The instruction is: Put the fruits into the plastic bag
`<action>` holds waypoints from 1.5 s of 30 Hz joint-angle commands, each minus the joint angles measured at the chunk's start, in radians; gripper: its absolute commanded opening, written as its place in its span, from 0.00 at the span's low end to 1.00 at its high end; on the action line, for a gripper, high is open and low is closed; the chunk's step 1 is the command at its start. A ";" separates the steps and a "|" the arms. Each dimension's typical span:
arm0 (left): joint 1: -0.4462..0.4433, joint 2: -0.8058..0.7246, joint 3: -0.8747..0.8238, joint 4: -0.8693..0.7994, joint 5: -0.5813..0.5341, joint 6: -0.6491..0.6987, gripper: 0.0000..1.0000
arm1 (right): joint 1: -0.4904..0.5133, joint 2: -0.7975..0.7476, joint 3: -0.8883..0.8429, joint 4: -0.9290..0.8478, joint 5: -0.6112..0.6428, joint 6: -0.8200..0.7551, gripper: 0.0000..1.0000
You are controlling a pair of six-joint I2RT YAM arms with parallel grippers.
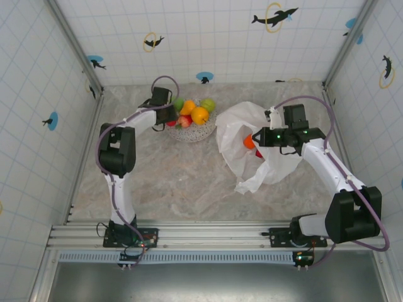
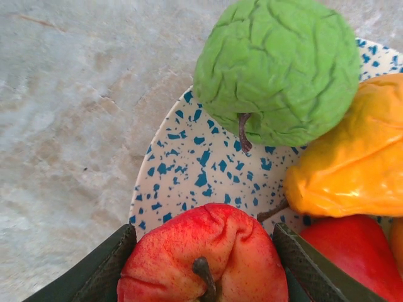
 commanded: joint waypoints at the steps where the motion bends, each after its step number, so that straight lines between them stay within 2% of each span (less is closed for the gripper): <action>1: 0.005 -0.114 -0.015 0.024 -0.025 0.045 0.50 | 0.005 -0.005 0.035 -0.009 0.010 -0.007 0.00; 8: 0.006 -0.392 -0.202 0.133 0.044 -0.009 0.46 | 0.008 -0.021 0.023 0.014 0.015 0.015 0.00; 15: -0.001 -0.670 -0.442 0.267 0.232 -0.160 0.45 | 0.011 -0.038 0.010 0.054 0.017 0.052 0.00; 17: -0.016 -0.723 -0.483 0.265 0.278 -0.185 0.45 | 0.014 -0.038 0.006 0.069 0.022 0.074 0.00; 22: -0.107 -0.820 -0.570 0.252 0.291 -0.213 0.45 | 0.015 -0.034 -0.018 0.103 0.028 0.108 0.00; 24: -0.151 -0.844 -0.600 0.251 0.290 -0.230 0.45 | 0.015 -0.033 -0.033 0.127 0.028 0.123 0.00; 25: -0.210 -0.852 -0.612 0.254 0.288 -0.239 0.45 | 0.015 -0.031 -0.041 0.140 0.023 0.133 0.00; 28: -0.294 -0.868 -0.646 0.277 0.278 -0.266 0.45 | 0.015 -0.019 -0.046 0.166 0.003 0.154 0.00; 37: -0.561 -0.867 -0.720 0.399 0.252 -0.290 0.45 | 0.015 0.017 0.030 0.106 -0.034 0.169 0.00; 42: -0.642 -0.768 -0.678 0.417 0.255 -0.226 0.45 | 0.019 0.006 0.042 0.087 -0.046 0.176 0.00; 45: -0.655 -0.719 -0.645 0.420 0.232 -0.195 0.46 | 0.019 0.011 0.061 0.050 -0.059 0.162 0.00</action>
